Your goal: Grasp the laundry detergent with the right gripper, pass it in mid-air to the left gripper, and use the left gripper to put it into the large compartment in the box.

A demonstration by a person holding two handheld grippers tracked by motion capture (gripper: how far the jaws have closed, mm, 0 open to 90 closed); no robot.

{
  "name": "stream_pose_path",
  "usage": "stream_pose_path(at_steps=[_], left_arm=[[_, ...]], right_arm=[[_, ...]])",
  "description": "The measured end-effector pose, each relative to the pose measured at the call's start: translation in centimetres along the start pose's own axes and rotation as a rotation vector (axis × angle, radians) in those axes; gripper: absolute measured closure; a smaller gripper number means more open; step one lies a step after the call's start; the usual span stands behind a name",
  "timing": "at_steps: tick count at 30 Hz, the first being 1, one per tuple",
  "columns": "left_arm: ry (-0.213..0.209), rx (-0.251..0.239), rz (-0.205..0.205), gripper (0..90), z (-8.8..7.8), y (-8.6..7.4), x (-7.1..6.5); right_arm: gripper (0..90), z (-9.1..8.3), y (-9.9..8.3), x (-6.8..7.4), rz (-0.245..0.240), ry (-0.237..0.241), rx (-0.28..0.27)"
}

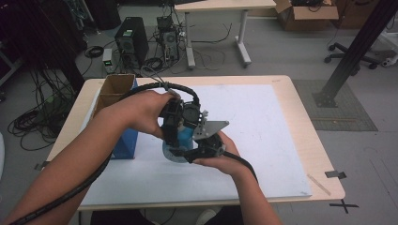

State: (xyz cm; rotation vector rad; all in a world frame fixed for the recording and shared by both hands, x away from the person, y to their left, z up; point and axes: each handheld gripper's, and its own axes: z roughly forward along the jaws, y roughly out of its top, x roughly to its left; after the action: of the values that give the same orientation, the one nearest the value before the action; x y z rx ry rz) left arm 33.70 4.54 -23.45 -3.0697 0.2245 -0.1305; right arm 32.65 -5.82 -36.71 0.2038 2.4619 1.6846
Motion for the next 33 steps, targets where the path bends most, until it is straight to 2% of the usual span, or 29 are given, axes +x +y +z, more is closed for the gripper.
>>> stream_pose_path(at_steps=[7, 9, 15, 26, 33], left_arm=[[-0.004, 0.001, -0.014, 39.4, -0.23, 0.05, -0.07], [0.003, 0.0, -0.006, 39.4, -0.32, 0.05, -0.09], [0.013, 0.001, -0.004, 39.4, -0.49, 0.14, -0.14], [0.013, -0.007, -0.001, 39.3, -0.72, 0.39, -0.31], [0.024, -0.006, 0.024, 39.3, -0.95, 0.65, -0.71]], right_arm=[[41.8, -0.02, 0.1, 0.19, 0.007, -0.005, -0.009], [40.8, -0.05, 0.09, 0.21, 0.005, -0.006, -0.014], [29.5, -0.36, 0.05, 0.4, 0.028, -0.028, -0.057], [23.2, -0.58, -0.62, 0.33, 0.066, -0.049, -0.075], [16.4, -0.8, -0.58, 0.2, 0.082, -0.059, -0.081]])
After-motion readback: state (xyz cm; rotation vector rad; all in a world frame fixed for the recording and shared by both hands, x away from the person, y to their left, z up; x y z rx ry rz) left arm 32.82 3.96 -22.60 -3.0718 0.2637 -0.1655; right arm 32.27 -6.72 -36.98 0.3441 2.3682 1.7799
